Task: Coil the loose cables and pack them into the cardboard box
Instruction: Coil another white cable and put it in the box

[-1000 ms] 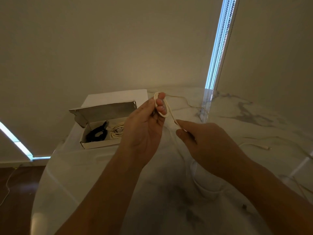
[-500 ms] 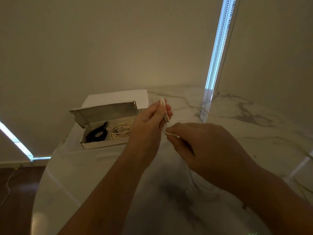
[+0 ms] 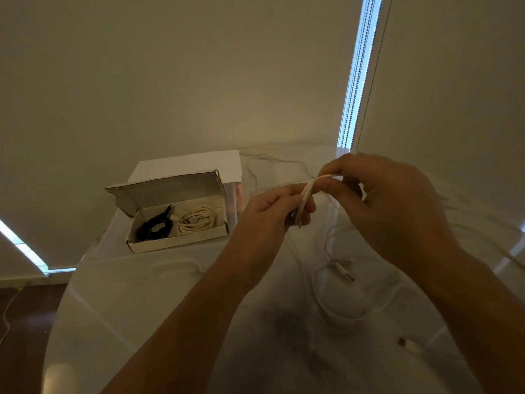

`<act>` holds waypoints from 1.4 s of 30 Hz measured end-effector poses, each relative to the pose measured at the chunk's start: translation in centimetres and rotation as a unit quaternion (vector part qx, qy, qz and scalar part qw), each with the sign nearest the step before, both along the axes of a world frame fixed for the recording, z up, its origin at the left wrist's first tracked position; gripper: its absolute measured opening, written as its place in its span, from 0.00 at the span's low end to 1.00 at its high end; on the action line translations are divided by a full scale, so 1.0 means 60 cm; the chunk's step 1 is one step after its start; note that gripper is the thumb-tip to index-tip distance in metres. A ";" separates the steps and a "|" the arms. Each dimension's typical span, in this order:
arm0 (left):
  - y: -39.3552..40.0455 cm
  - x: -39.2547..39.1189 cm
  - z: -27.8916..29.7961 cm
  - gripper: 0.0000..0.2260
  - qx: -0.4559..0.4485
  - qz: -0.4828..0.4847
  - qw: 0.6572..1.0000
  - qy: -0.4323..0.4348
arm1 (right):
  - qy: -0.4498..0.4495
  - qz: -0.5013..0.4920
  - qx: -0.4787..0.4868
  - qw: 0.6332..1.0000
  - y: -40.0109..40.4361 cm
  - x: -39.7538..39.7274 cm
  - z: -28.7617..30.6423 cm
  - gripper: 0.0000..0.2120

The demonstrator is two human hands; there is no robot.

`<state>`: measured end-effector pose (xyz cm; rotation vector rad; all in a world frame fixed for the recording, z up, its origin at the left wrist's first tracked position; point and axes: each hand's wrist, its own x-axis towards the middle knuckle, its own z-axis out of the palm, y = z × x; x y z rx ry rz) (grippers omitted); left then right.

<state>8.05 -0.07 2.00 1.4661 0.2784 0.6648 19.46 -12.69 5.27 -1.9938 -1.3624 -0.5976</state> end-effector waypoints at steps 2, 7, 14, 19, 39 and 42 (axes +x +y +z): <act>0.002 0.000 0.000 0.22 -0.011 -0.022 1.000 -0.002 | 0.003 0.002 -0.002 1.000 0.001 0.005 -0.003 0.13; 0.010 -0.001 -0.001 0.18 -0.070 -0.081 0.994 -0.037 | 0.030 0.004 0.010 0.999 0.006 0.017 -0.012 0.14; 0.020 -0.002 -0.008 0.17 -0.114 -0.111 0.987 -0.035 | 0.087 0.001 0.013 0.996 0.013 0.031 -0.025 0.12; 0.025 -0.007 0.002 0.18 -0.204 -0.125 0.969 -0.066 | 0.130 -0.006 -0.014 0.991 0.020 0.031 -0.037 0.14; 0.057 -0.020 0.017 0.18 -0.346 -0.001 0.919 -0.189 | 0.058 0.038 -0.174 0.982 0.030 -0.066 -0.041 0.18; 0.065 -0.021 0.015 0.19 -0.358 0.016 0.910 -0.210 | 0.068 0.062 -0.205 0.974 0.030 -0.080 -0.037 0.19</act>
